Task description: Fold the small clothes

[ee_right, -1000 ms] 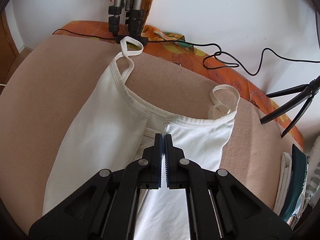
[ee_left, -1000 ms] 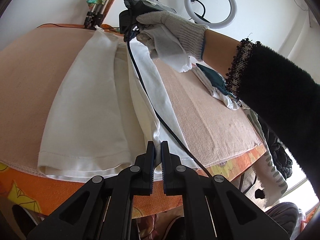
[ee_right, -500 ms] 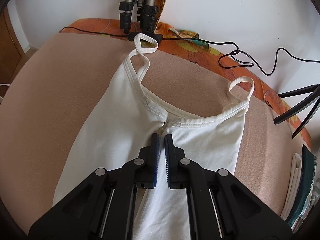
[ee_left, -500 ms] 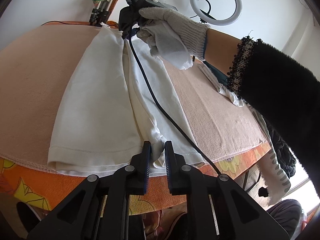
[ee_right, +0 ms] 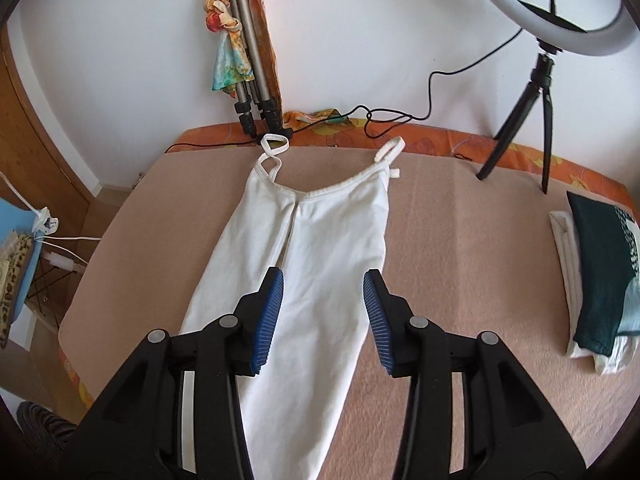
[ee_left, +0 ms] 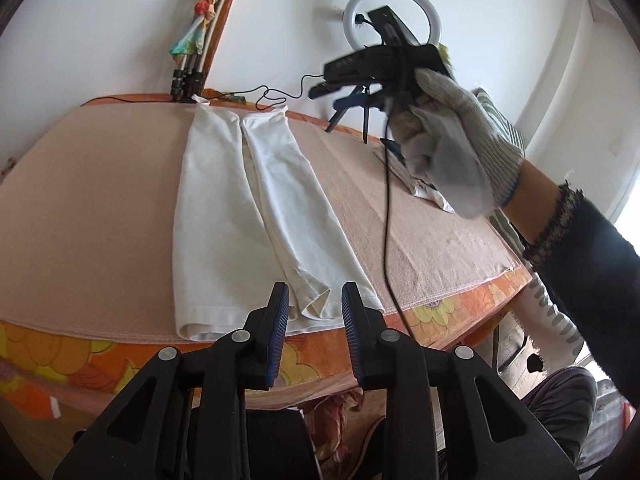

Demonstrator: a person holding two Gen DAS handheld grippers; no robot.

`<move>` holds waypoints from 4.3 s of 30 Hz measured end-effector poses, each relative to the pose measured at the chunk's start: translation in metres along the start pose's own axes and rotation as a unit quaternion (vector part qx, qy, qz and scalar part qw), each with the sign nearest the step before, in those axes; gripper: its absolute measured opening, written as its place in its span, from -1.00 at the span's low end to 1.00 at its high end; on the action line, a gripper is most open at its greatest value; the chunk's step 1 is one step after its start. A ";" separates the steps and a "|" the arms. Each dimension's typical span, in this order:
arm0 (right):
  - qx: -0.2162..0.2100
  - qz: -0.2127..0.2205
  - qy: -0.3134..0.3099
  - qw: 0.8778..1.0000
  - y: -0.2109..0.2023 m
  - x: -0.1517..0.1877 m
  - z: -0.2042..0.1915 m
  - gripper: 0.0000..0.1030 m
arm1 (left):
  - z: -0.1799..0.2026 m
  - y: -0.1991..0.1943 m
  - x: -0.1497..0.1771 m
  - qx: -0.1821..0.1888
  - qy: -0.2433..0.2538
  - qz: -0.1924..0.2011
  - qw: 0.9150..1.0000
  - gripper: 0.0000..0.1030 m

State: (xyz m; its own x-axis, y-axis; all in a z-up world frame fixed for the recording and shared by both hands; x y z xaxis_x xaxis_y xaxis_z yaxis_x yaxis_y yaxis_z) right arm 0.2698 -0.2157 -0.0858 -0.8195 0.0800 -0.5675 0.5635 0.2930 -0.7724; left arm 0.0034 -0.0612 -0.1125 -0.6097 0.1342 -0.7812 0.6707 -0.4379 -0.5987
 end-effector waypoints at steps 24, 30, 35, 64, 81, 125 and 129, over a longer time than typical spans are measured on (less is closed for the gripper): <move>-0.061 -0.133 0.078 0.986 -0.034 0.222 0.054 -0.45 | -0.082 0.053 0.020 0.070 -0.109 -0.140 0.982 -0.86; -0.050 -0.115 0.045 0.991 -0.032 0.221 0.041 -0.89 | -0.090 0.043 0.018 0.058 -0.113 -0.121 0.984 -0.93; -0.016 -0.113 0.025 0.993 -0.029 0.225 0.041 -0.90 | -0.084 0.049 0.027 0.055 -0.088 -0.134 0.986 -0.93; -0.023 -0.046 -0.148 0.988 -0.038 0.248 -0.028 -0.70 | -0.095 0.037 0.024 0.041 -0.082 -0.132 0.987 -0.45; -0.078 -0.080 0.074 0.991 -0.034 0.228 0.059 -0.21 | -0.084 0.043 0.028 0.096 -0.094 -0.138 0.981 -0.72; -0.161 -0.076 0.254 0.951 0.056 0.078 0.072 -0.87 | -0.165 0.132 -0.088 0.060 -0.152 -0.095 0.982 -0.94; -0.148 -0.083 0.261 0.950 0.069 0.076 0.074 -0.87 | -0.167 0.141 -0.086 0.052 -0.150 -0.104 0.982 -0.95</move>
State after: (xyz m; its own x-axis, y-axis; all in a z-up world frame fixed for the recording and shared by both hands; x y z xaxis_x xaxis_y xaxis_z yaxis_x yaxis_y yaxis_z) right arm 0.2536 -0.2599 -0.2032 -0.8783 0.4479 -0.1675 0.4318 0.5921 -0.6804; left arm 0.2214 0.0139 -0.1595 -0.8361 -0.0317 -0.5476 0.4817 -0.5202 -0.7052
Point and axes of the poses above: each gripper's, at about its wrist camera, not at the fingertips, and y roughly the way its jaws point, z to its right, x to its underside, the point moved 3 cm from there along y, roughly the way its jaws point, and after that the axes turned 14 degrees about y, right-handed, at the moved point
